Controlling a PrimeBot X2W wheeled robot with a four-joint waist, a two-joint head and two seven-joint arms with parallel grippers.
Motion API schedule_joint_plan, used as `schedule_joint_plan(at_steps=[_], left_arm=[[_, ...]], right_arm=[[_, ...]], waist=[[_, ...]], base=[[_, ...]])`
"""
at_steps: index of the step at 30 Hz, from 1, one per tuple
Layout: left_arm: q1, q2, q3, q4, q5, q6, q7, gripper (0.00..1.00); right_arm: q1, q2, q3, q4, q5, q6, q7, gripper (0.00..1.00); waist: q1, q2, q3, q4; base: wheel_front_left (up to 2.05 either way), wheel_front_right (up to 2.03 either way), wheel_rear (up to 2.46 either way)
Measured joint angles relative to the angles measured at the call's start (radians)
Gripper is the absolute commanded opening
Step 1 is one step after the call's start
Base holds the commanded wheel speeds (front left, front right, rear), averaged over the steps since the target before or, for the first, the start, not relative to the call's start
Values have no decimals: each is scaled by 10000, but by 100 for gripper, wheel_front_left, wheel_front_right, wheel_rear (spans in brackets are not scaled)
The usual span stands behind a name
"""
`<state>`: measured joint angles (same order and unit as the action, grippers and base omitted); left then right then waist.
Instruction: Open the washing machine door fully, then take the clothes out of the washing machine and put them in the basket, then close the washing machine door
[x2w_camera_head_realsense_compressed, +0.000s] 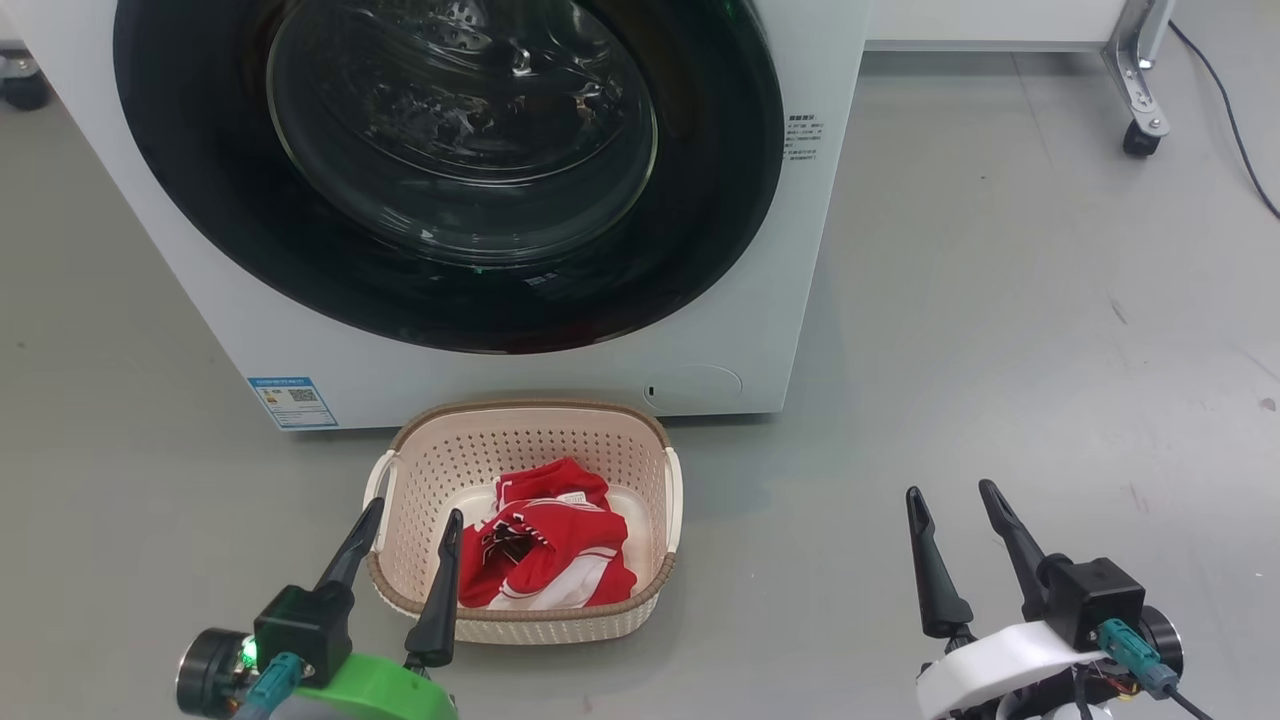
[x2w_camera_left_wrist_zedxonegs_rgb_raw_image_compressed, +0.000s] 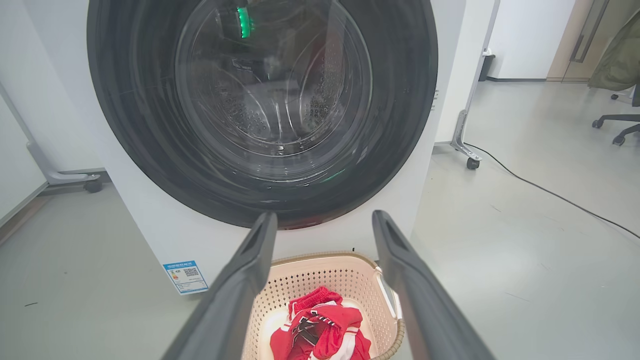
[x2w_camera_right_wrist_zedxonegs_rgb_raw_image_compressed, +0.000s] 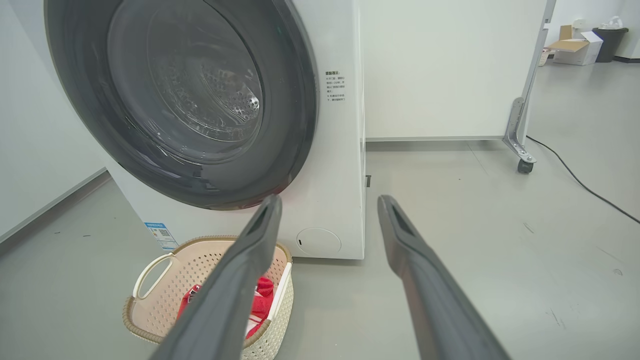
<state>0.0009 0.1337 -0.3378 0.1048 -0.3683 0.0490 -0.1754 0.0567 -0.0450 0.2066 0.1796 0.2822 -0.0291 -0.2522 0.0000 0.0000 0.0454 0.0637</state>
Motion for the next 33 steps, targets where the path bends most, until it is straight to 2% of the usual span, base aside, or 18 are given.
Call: schedule_joint_plan(at_steps=[11,12,15,23,33], left_arm=[[5,8,-46,-77,0,73,79,100],[5,-4,-52,-36,0,71,81,0],[91,-73,-151,293,0,71,82,0],[286,-153,-109,303,-545,-25,81,0],[308,-232,247,251,-2105,-186,261,0]], right_arm=[[135,0,48,-96,82,-4,0,100],[139,8,48,-56,92,0,2,0],[229,54,52,255,92,0,6,0],[407,61,88,150,635,81,6,0],[541,61,-102,-29,2307,190,194,0]], waist=[[0,0,-24,-29],[0,0,-23,-29],[0,0,-23,-30],[0,0,-44,-77],[0,0,-78,-137]], base=[[0,0,0],[0,0,0],[0,0,0],[0,0,0],[0,0,0]])
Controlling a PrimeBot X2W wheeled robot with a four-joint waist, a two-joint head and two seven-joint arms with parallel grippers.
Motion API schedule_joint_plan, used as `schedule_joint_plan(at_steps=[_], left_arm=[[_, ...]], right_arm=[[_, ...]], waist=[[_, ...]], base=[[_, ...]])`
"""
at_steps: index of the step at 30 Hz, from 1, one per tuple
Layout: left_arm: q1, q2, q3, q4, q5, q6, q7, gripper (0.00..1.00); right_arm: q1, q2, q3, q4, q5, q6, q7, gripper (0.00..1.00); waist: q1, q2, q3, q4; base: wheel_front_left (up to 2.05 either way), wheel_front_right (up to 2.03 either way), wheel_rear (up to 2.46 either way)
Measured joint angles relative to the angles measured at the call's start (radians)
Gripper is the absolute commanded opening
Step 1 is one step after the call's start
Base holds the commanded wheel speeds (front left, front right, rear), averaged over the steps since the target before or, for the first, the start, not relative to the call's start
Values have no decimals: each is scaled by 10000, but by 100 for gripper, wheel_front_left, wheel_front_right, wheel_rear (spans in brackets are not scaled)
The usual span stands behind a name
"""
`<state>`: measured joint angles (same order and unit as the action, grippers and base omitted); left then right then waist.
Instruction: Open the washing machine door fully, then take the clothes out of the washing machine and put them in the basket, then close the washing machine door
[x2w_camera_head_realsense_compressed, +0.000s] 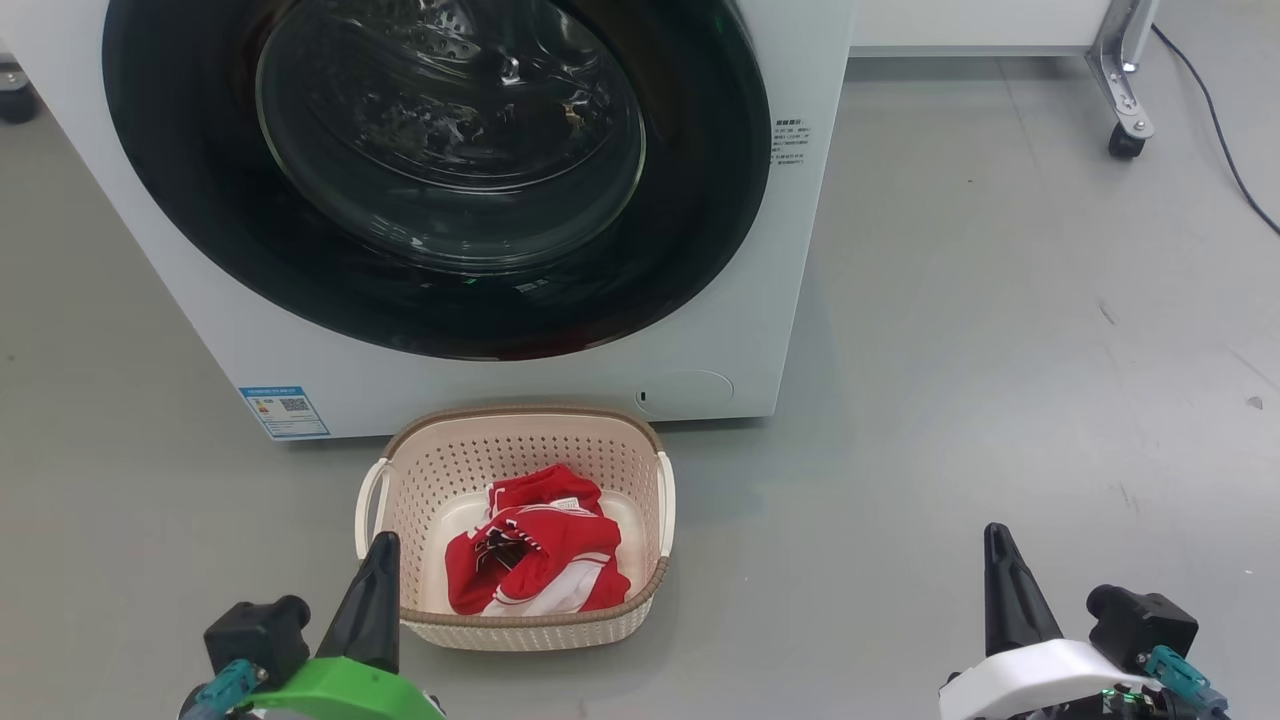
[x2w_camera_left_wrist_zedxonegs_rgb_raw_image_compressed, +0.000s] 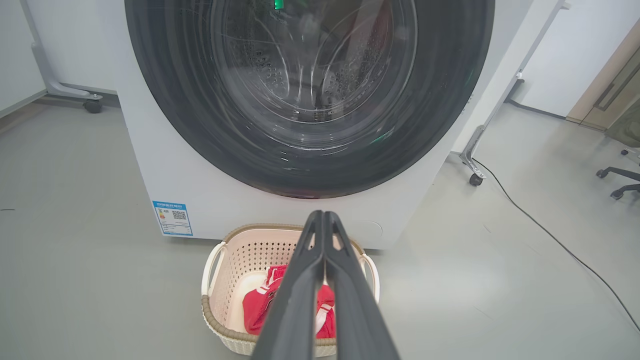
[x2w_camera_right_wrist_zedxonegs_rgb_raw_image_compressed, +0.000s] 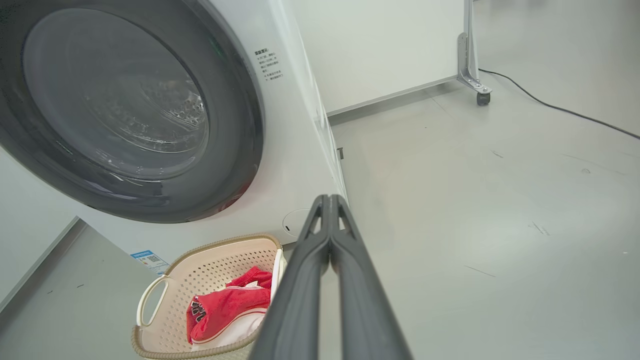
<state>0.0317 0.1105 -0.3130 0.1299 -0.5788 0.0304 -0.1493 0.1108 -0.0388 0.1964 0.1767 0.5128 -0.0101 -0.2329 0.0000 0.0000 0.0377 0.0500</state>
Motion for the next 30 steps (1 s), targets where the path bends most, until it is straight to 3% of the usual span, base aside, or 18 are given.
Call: schedule_joint_plan(at_steps=[30], left_arm=[[-36,-40,1116,270,-3584,-362,721,0]], right_arm=[[-369,-238,-817,36,3975,265,928,0]], waist=[[0,0,-105,-165]], base=[[0,0,0]])
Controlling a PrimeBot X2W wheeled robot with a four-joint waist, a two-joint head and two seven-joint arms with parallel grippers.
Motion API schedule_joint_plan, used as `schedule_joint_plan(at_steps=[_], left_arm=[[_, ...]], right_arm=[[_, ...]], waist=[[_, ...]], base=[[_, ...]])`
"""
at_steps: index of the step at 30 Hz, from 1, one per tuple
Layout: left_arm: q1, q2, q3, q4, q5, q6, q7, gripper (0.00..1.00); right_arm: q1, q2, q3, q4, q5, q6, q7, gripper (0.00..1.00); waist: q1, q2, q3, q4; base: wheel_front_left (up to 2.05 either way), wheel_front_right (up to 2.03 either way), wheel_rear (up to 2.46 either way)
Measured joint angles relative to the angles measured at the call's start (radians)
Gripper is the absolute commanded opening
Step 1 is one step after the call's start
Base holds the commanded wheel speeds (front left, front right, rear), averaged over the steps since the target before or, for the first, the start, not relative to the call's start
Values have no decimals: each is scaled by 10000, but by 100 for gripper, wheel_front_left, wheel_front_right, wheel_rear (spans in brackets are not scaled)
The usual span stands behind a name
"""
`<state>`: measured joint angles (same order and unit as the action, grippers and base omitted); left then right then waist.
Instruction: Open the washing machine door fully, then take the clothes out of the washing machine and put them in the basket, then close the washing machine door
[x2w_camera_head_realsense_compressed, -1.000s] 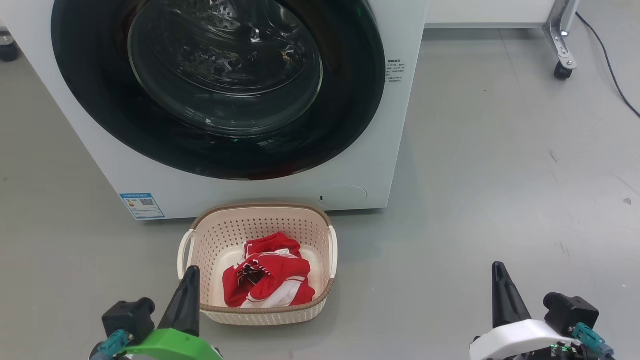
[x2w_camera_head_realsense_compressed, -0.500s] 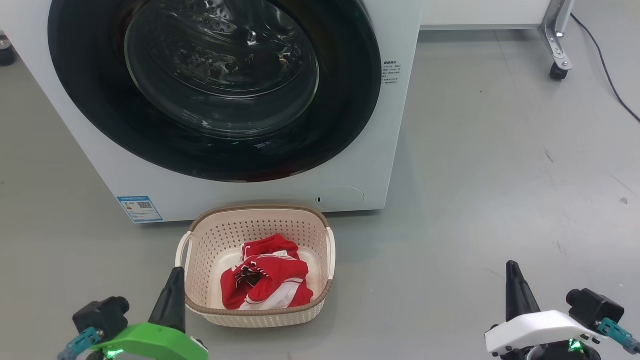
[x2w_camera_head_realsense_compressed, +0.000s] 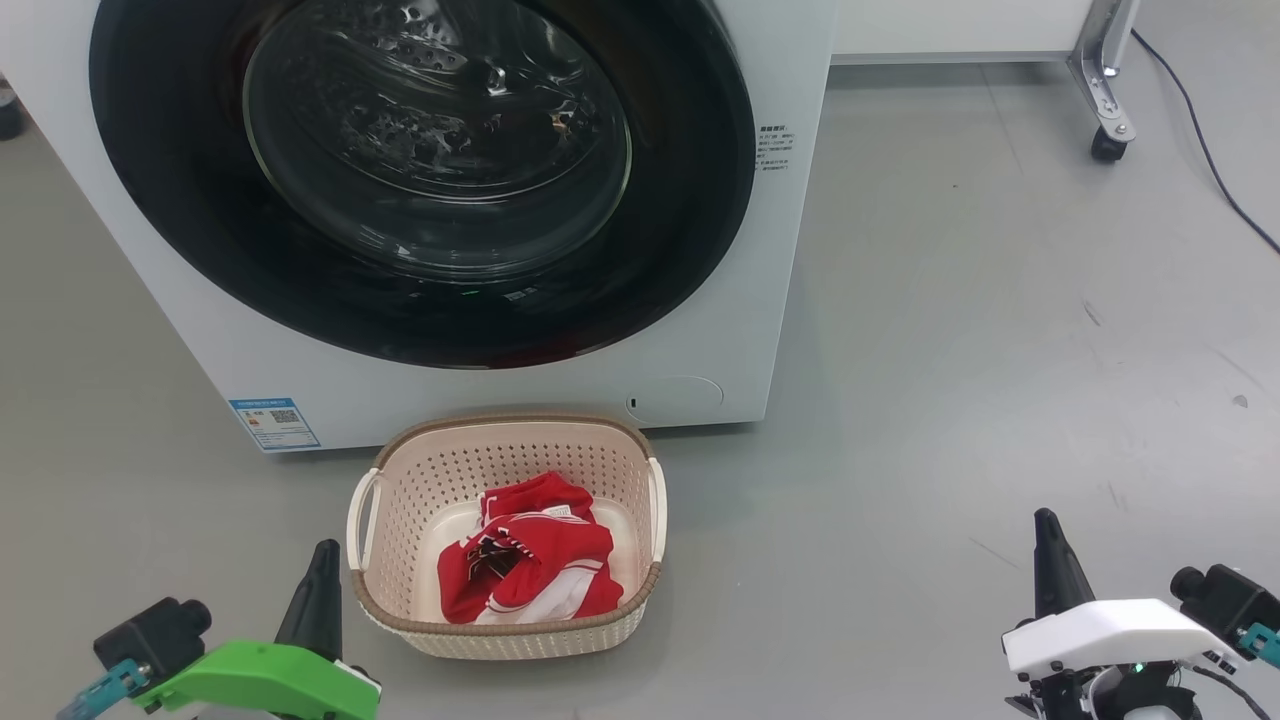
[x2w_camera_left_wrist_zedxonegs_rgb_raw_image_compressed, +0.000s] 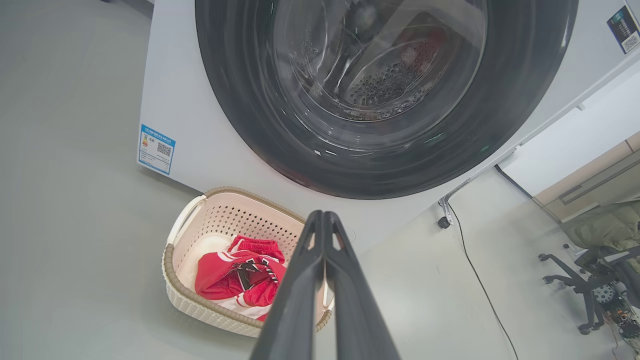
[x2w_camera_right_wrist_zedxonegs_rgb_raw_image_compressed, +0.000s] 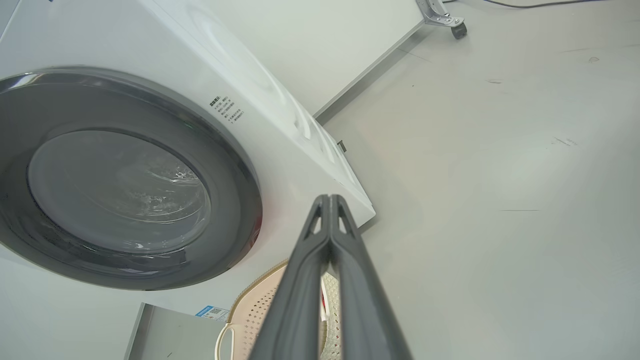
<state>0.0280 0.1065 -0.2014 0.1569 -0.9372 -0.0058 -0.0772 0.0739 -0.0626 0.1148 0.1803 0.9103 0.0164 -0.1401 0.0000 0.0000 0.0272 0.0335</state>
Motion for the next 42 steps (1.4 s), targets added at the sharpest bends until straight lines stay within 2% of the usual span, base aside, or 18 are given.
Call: schedule_joint_plan(at_steps=[42], left_arm=[[-513,-130,1501,727,-5411,-832,949,0]], right_arm=[[-806,-336,-1020,522,5829,656,1189,0]], waist=[[0,0,-175,-251]], base=[[0,0,0]])
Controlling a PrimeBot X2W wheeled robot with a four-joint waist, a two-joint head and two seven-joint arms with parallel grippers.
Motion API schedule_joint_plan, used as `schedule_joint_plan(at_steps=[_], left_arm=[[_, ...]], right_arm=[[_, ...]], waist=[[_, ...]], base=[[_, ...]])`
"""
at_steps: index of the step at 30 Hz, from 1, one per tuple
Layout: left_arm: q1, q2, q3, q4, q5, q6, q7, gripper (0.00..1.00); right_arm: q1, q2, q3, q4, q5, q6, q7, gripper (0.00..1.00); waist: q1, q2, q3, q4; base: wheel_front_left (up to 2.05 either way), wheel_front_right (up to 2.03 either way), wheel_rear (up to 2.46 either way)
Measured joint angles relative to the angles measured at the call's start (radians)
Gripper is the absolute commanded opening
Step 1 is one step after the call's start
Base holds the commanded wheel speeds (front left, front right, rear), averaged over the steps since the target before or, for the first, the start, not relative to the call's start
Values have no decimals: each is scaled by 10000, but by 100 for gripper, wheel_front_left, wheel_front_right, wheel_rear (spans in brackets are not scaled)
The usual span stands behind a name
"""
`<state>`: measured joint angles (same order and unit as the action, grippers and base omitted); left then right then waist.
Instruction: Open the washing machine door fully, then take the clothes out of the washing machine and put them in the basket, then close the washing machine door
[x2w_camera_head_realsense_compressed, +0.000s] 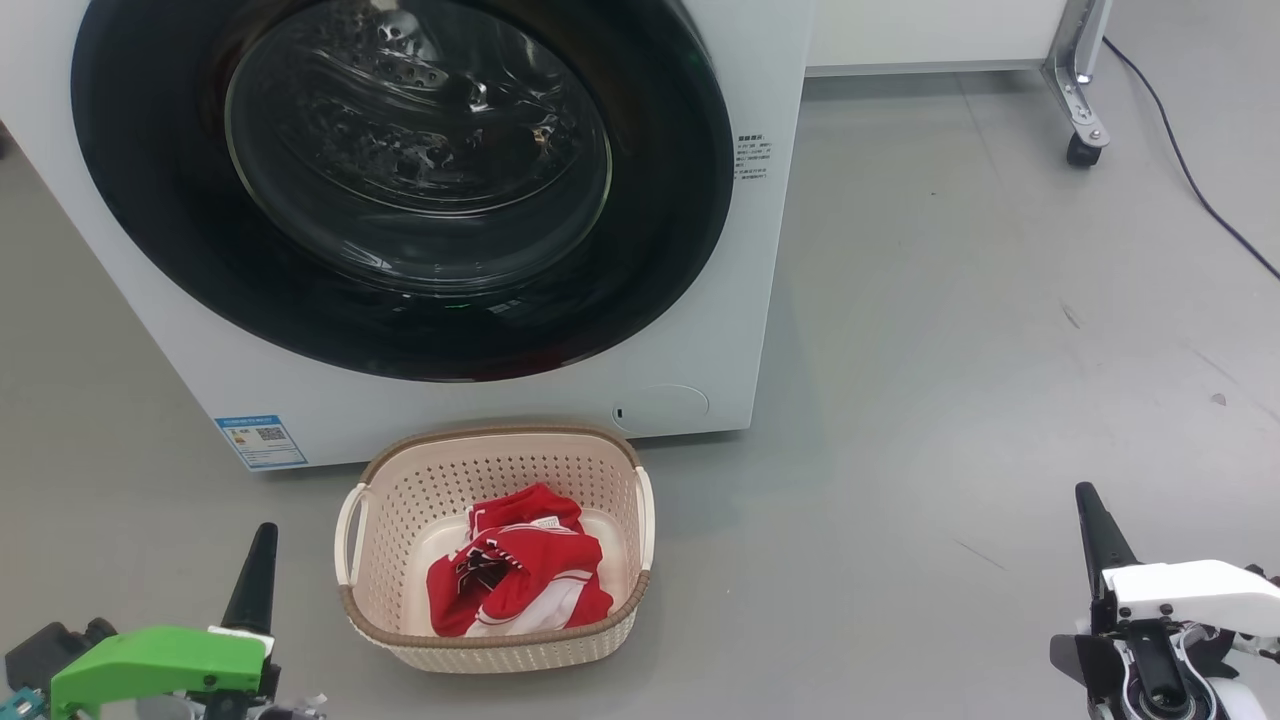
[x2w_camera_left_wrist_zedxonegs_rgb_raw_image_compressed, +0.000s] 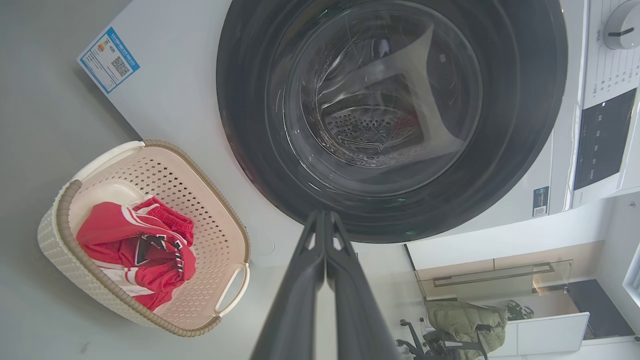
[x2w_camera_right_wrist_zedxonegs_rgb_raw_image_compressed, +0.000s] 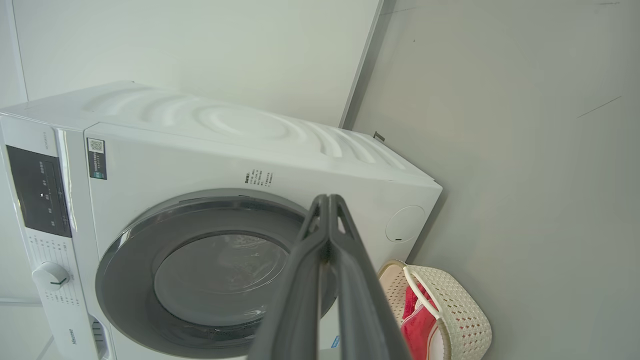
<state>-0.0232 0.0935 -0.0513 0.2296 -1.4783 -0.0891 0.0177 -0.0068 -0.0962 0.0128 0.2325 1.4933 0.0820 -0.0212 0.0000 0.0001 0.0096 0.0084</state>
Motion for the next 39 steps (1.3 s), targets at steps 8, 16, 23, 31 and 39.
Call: schedule_joint_plan(at_steps=[8,16,23,31,39], left_arm=[[-77,-48,280,163,-947,-130,180,0],[-214,-65,531,259,-1825,-232,337,0],[-233,-73,537,301,-1825,-232,337,0],[-237,-75,543,328,-1825,-234,337,0],[-243,-77,550,370,-1825,-309,339,0]], right_arm=[[-144,-35,-182,73,1076,142,219,0],[-330,-105,-355,163,1962,301,422,0],[-333,-107,-364,203,1962,301,422,0],[-369,-107,-374,251,1962,303,424,0],[-417,-107,-382,305,1962,311,424,0]], waist=[[0,0,-33,-46],[0,0,-59,-83],[0,0,-60,-84],[0,0,-63,-83],[0,0,-64,-84]], base=[[0,0,0],[0,0,0],[0,0,0],[0,0,0],[0,0,0]])
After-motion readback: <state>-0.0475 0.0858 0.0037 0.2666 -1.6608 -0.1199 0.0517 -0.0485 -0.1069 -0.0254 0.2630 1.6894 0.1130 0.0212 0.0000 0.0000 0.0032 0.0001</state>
